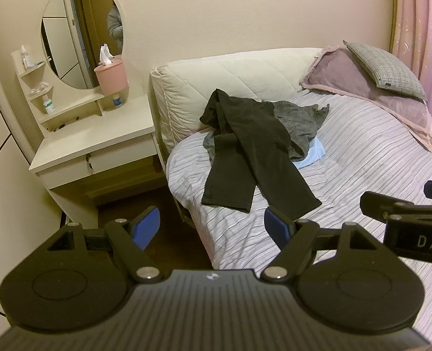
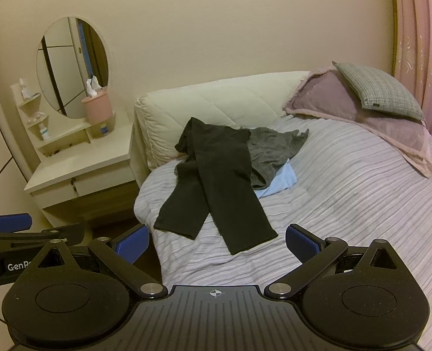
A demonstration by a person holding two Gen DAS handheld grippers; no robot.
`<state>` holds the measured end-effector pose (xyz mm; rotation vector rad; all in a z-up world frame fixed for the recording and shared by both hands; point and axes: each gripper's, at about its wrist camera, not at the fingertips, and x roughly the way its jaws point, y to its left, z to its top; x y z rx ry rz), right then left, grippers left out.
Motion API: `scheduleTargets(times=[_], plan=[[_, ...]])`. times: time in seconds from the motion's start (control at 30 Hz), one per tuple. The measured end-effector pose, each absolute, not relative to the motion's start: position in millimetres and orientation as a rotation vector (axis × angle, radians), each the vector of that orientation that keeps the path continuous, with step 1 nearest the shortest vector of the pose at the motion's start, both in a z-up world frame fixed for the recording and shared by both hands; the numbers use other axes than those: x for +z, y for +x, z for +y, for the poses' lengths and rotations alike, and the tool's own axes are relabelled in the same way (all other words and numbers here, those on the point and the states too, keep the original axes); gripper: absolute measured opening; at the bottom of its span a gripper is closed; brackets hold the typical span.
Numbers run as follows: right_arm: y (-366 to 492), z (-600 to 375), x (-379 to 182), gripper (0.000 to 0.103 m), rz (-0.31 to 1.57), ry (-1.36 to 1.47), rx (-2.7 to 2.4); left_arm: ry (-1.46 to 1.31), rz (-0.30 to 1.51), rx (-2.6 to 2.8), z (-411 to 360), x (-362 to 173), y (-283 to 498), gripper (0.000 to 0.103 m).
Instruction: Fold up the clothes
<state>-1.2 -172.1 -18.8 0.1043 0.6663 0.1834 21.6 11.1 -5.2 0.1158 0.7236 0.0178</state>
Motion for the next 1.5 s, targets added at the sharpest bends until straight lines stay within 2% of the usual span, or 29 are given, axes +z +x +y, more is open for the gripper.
scheduleTargets(times=[0.73, 0.97, 1.5], plan=[[11.4, -181.5, -35.8, 0.102, 0.715, 0.147, 0.159, 0.137, 0.773, 0.015, 14.7, -16.8, 45.9, 0.076], [44.1, -172.4, -45.1, 0.102, 0.736, 0.151, 0.138, 0.142, 0.792, -0.011, 21.4, -26.6, 88.2, 0.076], [185.6, -140.0, -47.0, 0.102, 0.781, 0.196, 0.041, 0.185, 0.823, -0.112, 42.6, -27.7, 250.0, 0.076]])
